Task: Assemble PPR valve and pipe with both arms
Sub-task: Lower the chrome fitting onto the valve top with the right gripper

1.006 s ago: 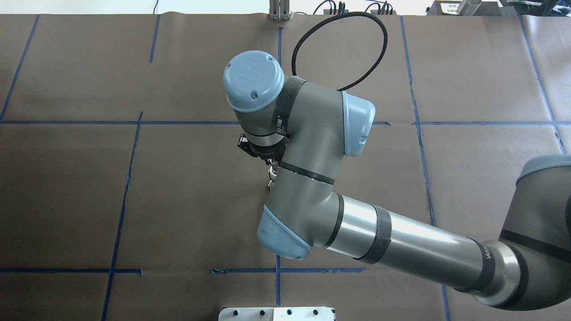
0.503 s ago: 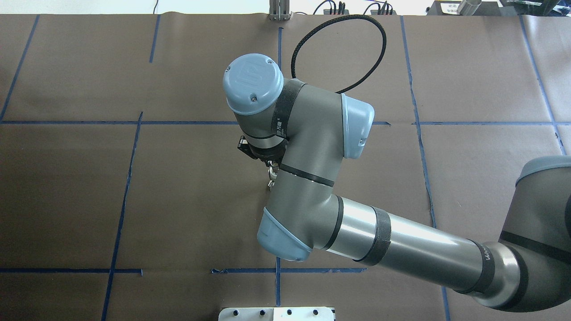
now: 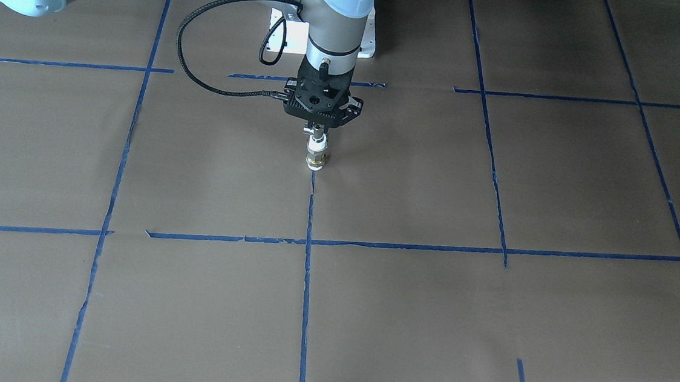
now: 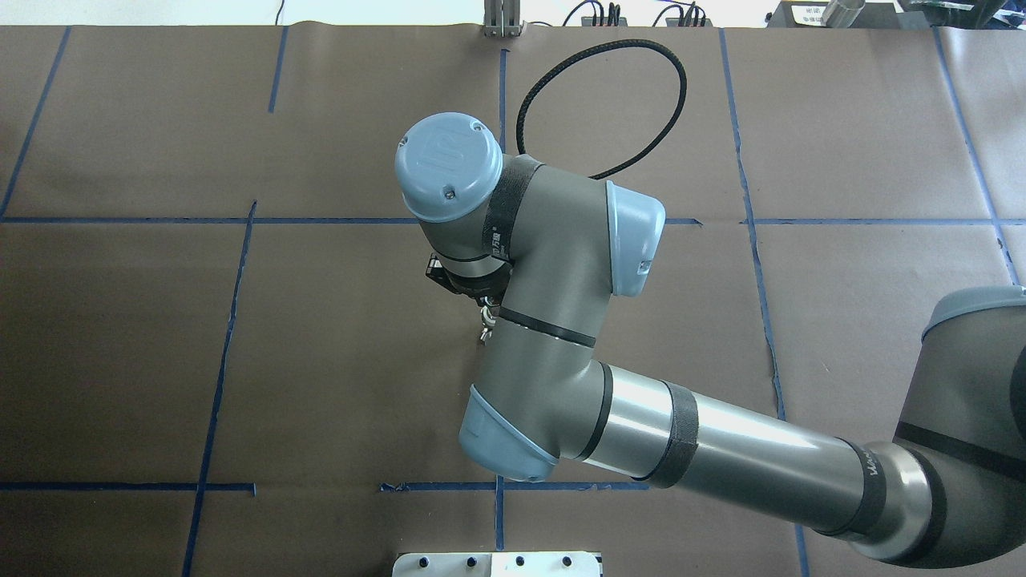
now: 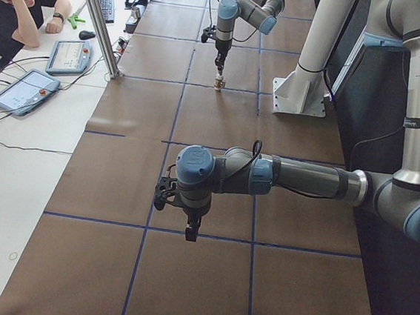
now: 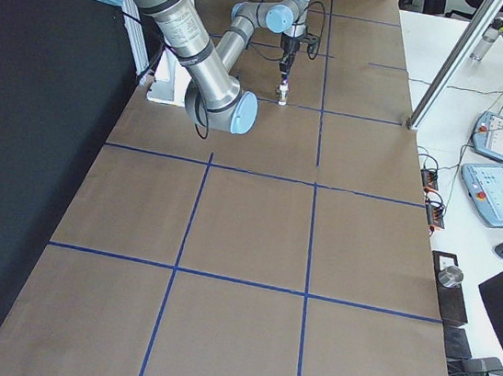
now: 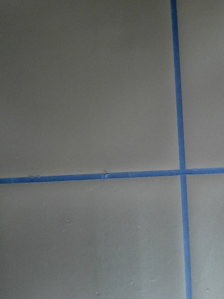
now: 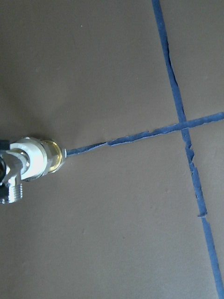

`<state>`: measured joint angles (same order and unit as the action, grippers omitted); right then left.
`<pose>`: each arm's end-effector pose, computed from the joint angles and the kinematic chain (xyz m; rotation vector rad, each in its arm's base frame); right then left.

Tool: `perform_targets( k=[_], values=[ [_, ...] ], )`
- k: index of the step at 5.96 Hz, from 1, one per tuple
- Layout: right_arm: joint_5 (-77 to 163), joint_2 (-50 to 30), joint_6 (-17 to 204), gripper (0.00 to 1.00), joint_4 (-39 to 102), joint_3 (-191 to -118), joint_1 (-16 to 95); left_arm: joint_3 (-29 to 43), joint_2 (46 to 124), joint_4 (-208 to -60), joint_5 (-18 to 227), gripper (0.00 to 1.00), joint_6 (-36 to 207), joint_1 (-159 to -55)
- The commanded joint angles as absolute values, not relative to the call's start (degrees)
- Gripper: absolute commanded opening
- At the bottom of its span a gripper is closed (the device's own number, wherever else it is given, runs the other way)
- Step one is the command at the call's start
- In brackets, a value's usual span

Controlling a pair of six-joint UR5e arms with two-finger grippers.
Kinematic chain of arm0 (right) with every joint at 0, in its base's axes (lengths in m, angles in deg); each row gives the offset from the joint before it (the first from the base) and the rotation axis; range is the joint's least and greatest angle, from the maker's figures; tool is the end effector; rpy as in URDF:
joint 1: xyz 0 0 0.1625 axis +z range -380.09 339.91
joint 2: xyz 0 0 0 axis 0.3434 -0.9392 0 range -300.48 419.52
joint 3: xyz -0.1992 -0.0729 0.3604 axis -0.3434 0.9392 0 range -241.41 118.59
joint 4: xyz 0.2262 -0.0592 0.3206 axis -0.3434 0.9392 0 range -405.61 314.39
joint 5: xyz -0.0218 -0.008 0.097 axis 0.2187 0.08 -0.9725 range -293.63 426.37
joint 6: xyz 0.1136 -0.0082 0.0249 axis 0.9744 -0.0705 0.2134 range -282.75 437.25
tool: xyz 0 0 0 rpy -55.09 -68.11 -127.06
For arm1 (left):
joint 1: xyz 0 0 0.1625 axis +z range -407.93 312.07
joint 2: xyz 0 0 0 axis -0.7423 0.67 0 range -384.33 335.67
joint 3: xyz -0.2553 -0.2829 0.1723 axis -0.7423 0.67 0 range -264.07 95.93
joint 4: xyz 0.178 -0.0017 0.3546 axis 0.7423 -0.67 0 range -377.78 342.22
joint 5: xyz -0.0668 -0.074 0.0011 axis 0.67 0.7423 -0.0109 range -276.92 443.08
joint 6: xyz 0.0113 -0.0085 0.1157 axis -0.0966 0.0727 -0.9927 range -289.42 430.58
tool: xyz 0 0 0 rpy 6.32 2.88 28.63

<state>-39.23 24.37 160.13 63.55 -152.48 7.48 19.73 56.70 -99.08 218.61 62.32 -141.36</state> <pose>-0.5720 -0.4136 0.1239 -0.0609 -0.6889 0.2553 -0.0740 -0.3974 0.6322 0.0174 0.7967 0.0530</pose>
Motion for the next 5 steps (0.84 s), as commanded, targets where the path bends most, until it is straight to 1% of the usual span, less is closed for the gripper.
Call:
perform_targets(
  k=[1, 2, 3, 4, 5],
  values=[
    [-38.9, 23.9, 160.1, 0.0, 63.5, -152.2, 7.2, 19.7, 56.7, -99.1, 218.6, 1.0, 62.3, -141.4],
    [-38.9, 23.8, 160.1, 0.0, 63.3, -152.2, 7.2, 19.7, 56.8, -99.1, 218.6, 1.0, 62.3, -141.4],
    [-38.9, 23.9, 160.1, 0.16, 63.3, -152.2, 7.2, 19.7, 56.7, -99.1, 218.6, 1.0, 62.3, -141.4],
    [-38.9, 24.0, 160.2, 0.86, 63.3, -152.2, 7.2, 19.7, 56.8, -99.1, 218.6, 1.0, 62.3, -141.4],
    [-38.9, 24.0, 160.1, 0.99, 63.2, -152.1, 7.2, 19.7, 56.8, -99.1, 218.6, 1.0, 62.3, -141.4]
  ],
)
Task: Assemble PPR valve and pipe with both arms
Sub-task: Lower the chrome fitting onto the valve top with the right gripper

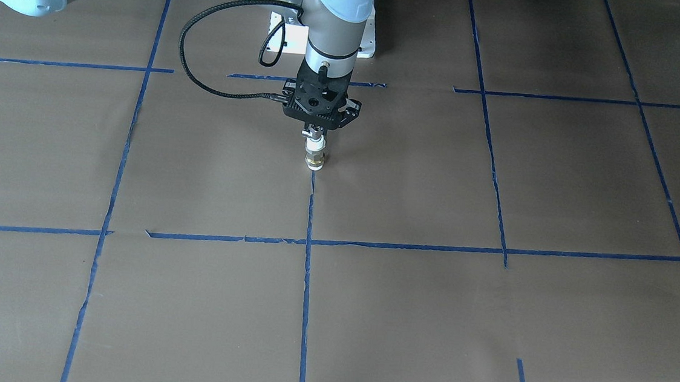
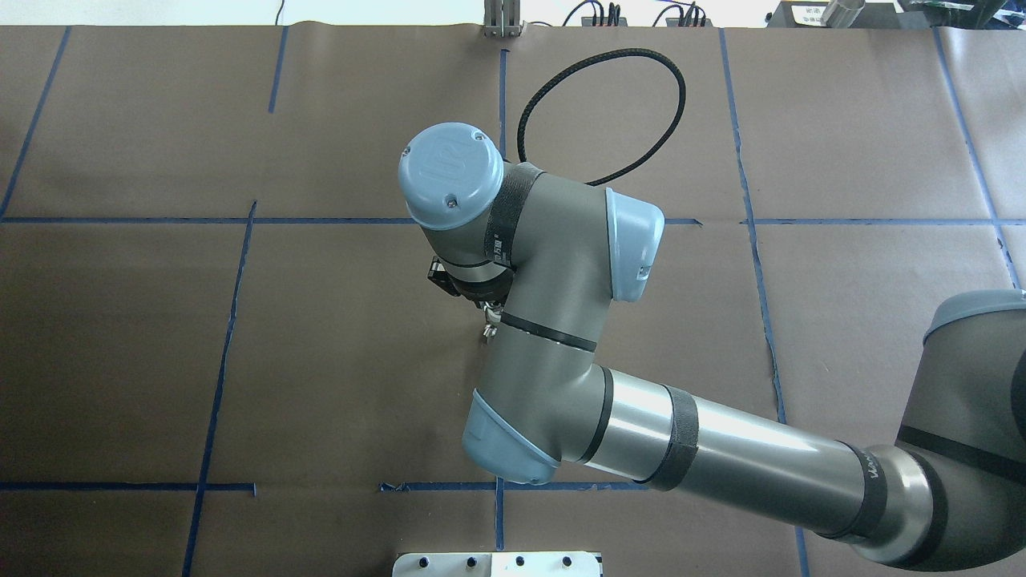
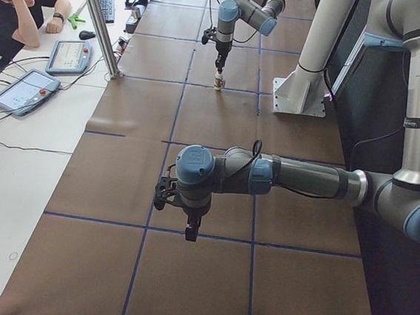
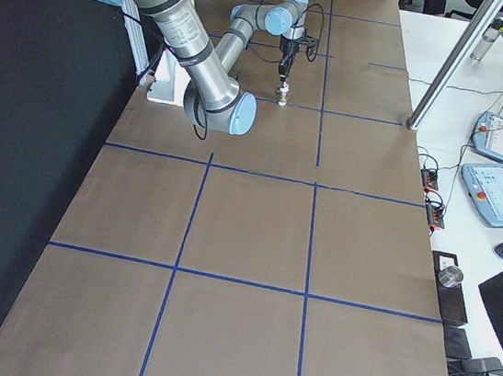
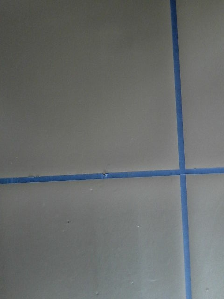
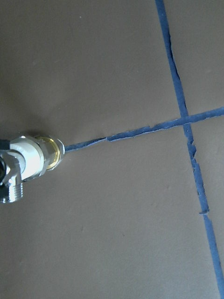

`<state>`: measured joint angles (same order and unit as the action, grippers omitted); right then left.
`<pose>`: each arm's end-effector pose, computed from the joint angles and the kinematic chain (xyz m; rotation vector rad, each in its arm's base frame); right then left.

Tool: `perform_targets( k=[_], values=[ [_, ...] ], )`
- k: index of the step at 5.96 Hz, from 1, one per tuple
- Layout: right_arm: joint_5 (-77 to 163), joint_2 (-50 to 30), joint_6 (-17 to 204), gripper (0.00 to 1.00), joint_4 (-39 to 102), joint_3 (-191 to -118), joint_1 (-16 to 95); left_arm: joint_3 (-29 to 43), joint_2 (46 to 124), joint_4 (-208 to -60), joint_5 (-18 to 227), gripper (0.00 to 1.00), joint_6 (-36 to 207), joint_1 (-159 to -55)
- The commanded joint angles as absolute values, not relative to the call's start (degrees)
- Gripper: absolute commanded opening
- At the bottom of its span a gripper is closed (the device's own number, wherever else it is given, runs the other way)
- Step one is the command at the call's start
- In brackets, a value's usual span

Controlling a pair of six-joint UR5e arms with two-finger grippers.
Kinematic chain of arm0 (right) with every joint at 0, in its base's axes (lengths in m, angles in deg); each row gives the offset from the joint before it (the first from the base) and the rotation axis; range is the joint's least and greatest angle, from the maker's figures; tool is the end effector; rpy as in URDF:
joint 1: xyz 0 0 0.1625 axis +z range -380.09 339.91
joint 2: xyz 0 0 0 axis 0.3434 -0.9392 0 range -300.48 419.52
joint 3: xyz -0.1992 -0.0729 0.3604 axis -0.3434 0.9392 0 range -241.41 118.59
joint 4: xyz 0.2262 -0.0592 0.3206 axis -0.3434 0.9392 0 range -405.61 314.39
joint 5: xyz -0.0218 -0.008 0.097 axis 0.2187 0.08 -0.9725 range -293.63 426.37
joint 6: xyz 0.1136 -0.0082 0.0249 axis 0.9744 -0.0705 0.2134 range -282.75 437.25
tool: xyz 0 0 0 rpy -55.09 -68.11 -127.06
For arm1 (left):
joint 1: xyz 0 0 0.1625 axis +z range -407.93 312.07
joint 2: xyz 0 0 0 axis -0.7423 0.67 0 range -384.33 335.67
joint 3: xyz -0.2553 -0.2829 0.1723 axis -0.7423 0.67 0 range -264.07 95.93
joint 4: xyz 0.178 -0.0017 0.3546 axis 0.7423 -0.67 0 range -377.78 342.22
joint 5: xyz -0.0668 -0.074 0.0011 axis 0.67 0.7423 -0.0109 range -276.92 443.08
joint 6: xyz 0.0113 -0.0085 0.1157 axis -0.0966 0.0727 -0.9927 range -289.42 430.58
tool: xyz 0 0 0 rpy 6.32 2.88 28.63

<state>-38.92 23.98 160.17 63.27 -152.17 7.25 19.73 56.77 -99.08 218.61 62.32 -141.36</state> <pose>-0.5752 -0.4128 0.1301 -0.0599 -0.6804 0.2552 -0.0740 -0.3980 0.6317 0.0185 0.7966 0.0534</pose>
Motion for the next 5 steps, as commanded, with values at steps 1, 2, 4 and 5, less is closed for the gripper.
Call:
perform_targets(
  k=[1, 2, 4, 5],
  values=[
    [-38.9, 23.9, 160.2, 1.0, 63.2, -152.2, 7.2, 19.7, 56.8, -99.1, 218.6, 1.0, 62.3, -141.4],
    [-38.9, 24.0, 160.1, 1.0, 63.3, -152.4, 7.2, 19.7, 56.8, -99.1, 218.6, 1.0, 62.3, -141.4],
    [-41.9, 23.9, 156.3, 1.0, 63.6, -153.8, 11.9, 19.5, 56.9, -99.0, 218.3, 1.0, 62.4, -141.3],
    [-47.4, 20.6, 147.8, 1.0, 63.6, -154.0, 17.3, 19.1, 56.8, -98.9, 218.1, 1.0, 62.3, -141.1]
  ],
)
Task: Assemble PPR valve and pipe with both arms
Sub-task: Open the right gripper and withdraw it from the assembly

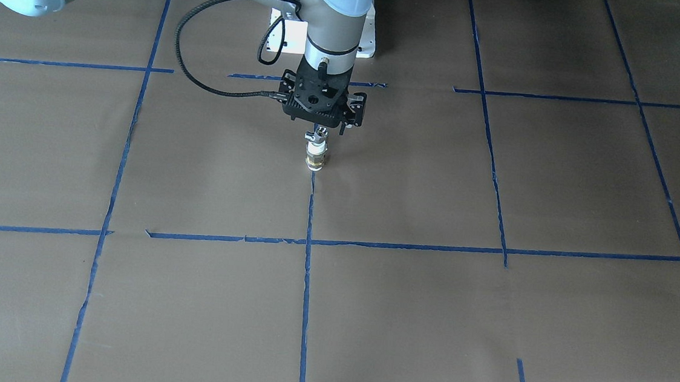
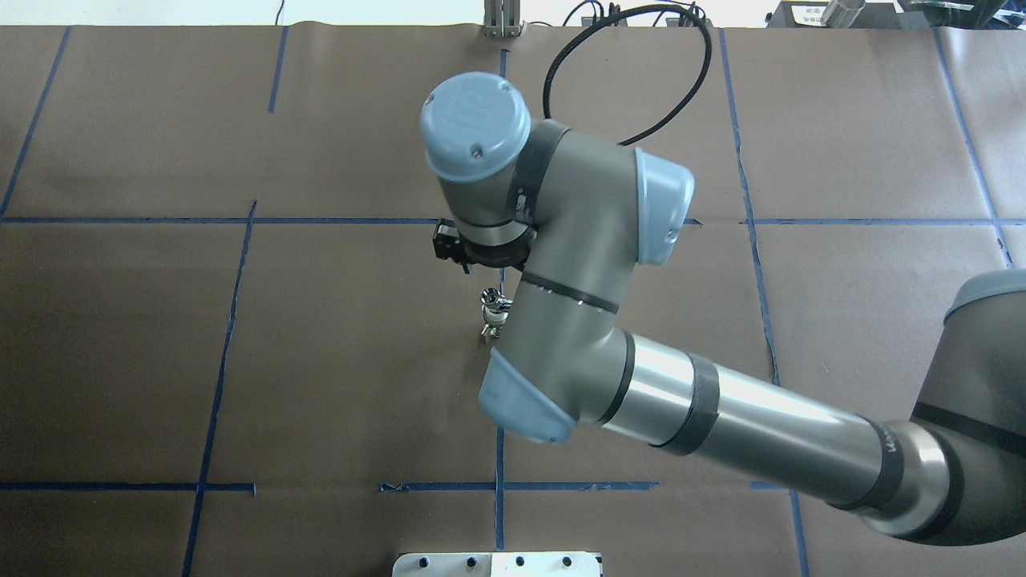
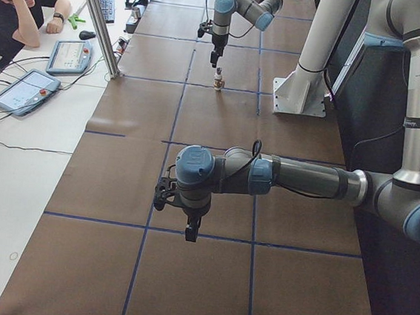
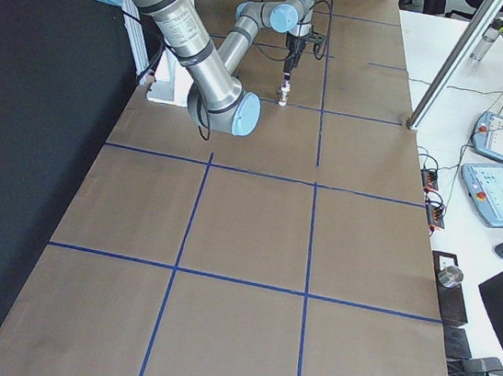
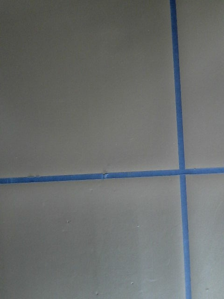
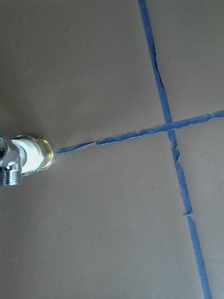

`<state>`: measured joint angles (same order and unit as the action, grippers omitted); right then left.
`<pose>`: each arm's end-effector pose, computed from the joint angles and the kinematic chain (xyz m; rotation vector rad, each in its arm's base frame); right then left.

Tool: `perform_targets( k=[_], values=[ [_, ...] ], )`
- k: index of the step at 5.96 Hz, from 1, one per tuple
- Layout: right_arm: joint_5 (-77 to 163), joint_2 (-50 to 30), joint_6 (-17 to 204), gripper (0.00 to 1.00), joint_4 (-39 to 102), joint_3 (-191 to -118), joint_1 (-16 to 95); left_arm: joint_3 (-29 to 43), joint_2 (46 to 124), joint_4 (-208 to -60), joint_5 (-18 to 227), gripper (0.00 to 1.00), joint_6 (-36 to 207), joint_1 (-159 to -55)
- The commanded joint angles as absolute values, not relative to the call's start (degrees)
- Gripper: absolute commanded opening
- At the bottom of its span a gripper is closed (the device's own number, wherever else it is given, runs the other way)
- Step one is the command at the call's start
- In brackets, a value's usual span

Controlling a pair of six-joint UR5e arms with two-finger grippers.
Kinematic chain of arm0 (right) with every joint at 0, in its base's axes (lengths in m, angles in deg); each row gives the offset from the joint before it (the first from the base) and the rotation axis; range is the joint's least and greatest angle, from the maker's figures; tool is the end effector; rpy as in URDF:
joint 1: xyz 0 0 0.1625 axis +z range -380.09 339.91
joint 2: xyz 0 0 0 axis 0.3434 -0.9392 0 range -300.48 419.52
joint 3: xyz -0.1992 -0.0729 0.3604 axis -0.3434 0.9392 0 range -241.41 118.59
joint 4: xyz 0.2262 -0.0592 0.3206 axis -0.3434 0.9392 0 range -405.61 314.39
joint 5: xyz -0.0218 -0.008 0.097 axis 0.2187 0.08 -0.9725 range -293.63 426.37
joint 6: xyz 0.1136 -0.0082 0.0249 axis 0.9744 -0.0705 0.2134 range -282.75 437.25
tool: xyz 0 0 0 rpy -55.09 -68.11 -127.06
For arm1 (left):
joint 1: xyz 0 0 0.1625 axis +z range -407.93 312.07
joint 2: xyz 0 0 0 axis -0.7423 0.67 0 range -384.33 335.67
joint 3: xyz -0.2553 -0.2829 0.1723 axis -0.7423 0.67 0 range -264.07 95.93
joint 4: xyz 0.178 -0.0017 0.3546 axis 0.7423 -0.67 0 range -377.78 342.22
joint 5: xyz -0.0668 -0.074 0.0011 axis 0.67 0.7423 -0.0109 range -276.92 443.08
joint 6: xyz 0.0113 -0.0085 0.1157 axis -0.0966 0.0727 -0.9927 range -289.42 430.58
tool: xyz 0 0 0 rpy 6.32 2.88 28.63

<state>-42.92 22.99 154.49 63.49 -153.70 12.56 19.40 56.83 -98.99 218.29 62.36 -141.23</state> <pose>-0.5316 -0.4532 0.1311 -0.0553 -0.7115 0.2246 -0.0736 -0.3981 0.6346 0.0108 0.7916 0.0527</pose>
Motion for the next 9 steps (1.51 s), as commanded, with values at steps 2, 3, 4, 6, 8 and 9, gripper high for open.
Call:
perform_targets(
  k=[2, 3, 4, 6, 8, 9],
  values=[
    [-51.9, 12.2, 130.9, 1.0, 63.6, -157.2, 26.8, 18.3, 56.8, -99.1, 218.3, 1.0, 63.1, -141.1],
    [-54.0, 4.7, 120.5, 1.0, 63.0, -162.3, 32.1, 18.4, 56.8, -99.2, 218.4, 1.0, 63.1, -141.1],
    [-55.3, -3.9, 110.2, 1.0, 62.9, -166.7, 35.9, 18.3, 56.8, -99.6, 218.3, 1.0, 62.8, -141.1],
    [-57.6, -18.1, 88.8, 1.0, 63.0, -171.7, 46.7, 13.7, 56.3, -106.0, 218.0, 1.0, 62.3, -141.1],
    [-61.6, -30.7, 66.2, 1.0, 62.8, -171.6, 60.0, 11.7, 55.4, -114.5, 218.9, 1.0, 62.4, -141.3],
    [-61.8, -35.5, 59.1, 1.0, 62.7, -171.1, 65.1, 11.5, 54.3, -114.5, 219.0, 1.0, 62.5, -141.3]
  ],
)
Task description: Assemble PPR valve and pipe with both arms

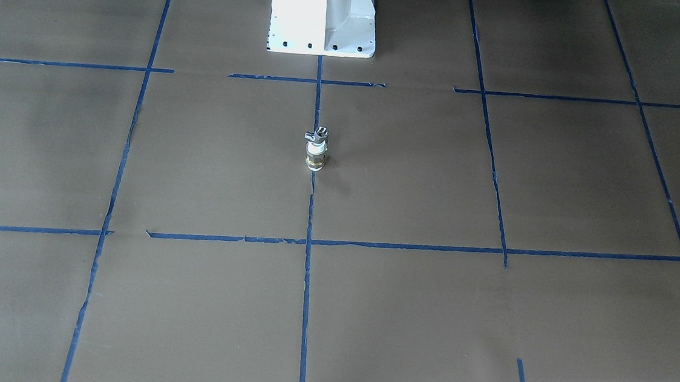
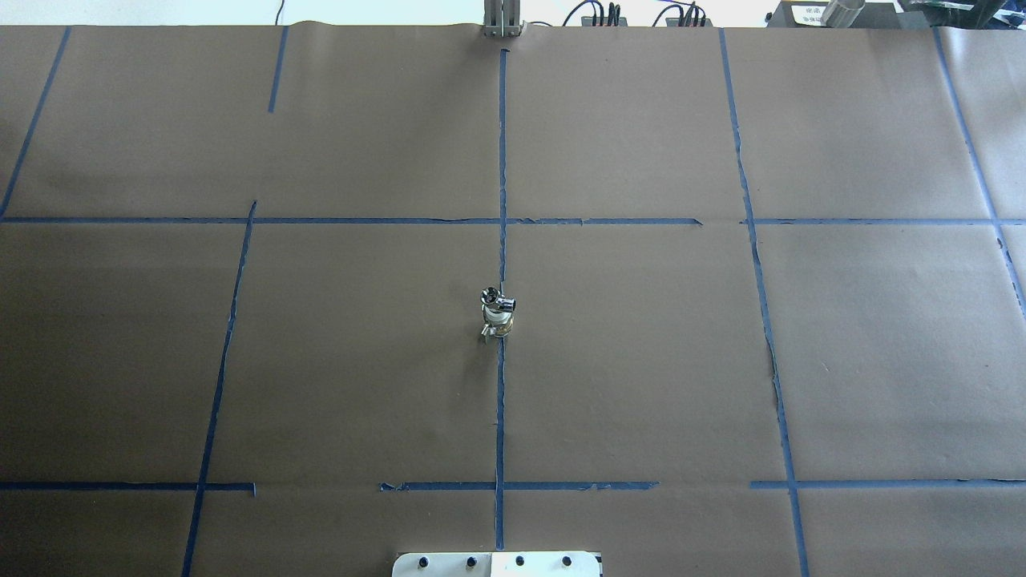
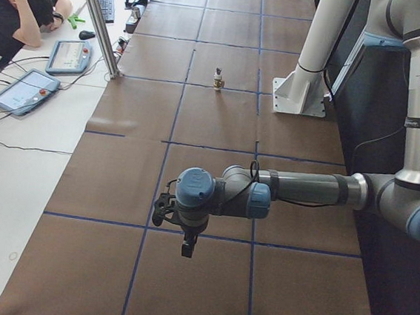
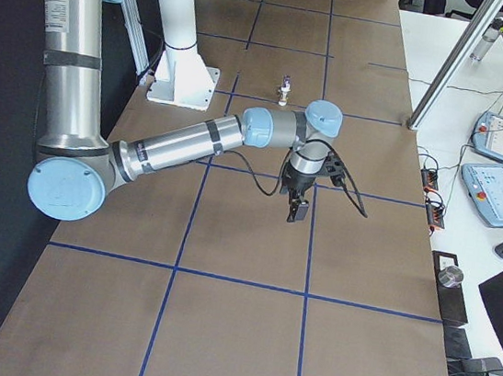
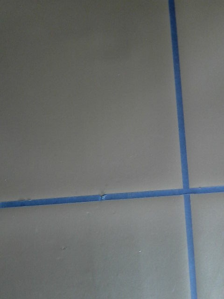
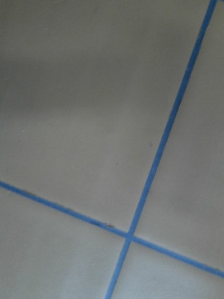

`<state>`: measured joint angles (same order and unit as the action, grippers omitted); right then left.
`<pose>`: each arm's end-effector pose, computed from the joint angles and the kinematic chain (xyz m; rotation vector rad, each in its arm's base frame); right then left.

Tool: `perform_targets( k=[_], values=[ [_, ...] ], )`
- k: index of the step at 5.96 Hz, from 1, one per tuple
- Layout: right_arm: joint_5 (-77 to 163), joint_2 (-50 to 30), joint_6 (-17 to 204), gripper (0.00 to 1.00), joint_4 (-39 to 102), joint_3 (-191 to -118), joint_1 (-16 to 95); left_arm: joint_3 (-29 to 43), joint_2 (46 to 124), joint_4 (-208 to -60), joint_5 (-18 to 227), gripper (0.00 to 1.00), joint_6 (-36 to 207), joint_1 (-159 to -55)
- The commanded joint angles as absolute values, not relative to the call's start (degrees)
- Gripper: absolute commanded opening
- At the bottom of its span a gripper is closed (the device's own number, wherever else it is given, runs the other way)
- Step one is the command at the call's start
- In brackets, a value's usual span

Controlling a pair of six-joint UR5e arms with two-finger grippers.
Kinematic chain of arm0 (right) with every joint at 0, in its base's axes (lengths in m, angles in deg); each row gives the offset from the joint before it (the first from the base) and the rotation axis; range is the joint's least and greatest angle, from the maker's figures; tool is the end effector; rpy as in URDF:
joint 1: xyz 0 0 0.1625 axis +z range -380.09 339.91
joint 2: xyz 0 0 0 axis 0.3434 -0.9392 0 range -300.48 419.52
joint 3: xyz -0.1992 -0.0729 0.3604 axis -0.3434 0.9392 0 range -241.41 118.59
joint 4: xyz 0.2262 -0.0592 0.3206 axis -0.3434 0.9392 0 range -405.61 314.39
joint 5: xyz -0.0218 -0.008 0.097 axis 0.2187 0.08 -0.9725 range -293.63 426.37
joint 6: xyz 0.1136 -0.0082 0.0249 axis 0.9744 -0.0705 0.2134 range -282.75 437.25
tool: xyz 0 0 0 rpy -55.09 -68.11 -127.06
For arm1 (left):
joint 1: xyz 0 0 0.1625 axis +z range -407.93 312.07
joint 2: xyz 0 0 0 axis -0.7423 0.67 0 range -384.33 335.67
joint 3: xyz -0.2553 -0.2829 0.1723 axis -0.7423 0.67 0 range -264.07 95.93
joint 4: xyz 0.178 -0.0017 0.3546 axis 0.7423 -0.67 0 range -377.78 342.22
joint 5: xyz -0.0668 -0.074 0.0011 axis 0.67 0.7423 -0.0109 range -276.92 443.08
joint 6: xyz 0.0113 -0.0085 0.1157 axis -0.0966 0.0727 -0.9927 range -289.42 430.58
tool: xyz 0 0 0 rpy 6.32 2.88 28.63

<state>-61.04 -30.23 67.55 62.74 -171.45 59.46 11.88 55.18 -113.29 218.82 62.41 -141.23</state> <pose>-0.0211 -0.4590 0.5402 0.0287 -0.6566 -0.3501 -0.0726 -0.3940 0.6829 0.0958 0.7929 0.0872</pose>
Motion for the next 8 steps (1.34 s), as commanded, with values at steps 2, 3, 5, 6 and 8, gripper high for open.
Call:
perform_targets(
  k=[2, 3, 5, 6, 8],
  values=[
    [-64.6, -42.7, 55.5, 0.98, 55.9, -168.1, 71.6, 12.7, 53.3, -114.2, 218.6, 1.0, 63.2, -141.1],
    [-64.7, -45.2, 55.6, 0.98, 49.4, -164.9, 73.1, 12.7, 53.3, -114.1, 218.7, 1.0, 63.4, -141.2],
    [-65.4, -44.3, 58.9, 1.0, 45.7, -159.9, 73.5, 13.0, 52.4, -114.4, 218.8, 1.0, 62.8, -141.3],
    [-65.5, -42.6, 59.8, 1.0, 45.7, -158.9, 73.3, 12.9, 52.4, -114.1, 218.4, 1.0, 62.8, -141.2],
    [-65.7, -40.9, 59.9, 1.0, 45.8, -157.5, 72.6, 12.8, 52.4, -114.2, 218.7, 1.0, 62.7, -141.2]
  ],
)
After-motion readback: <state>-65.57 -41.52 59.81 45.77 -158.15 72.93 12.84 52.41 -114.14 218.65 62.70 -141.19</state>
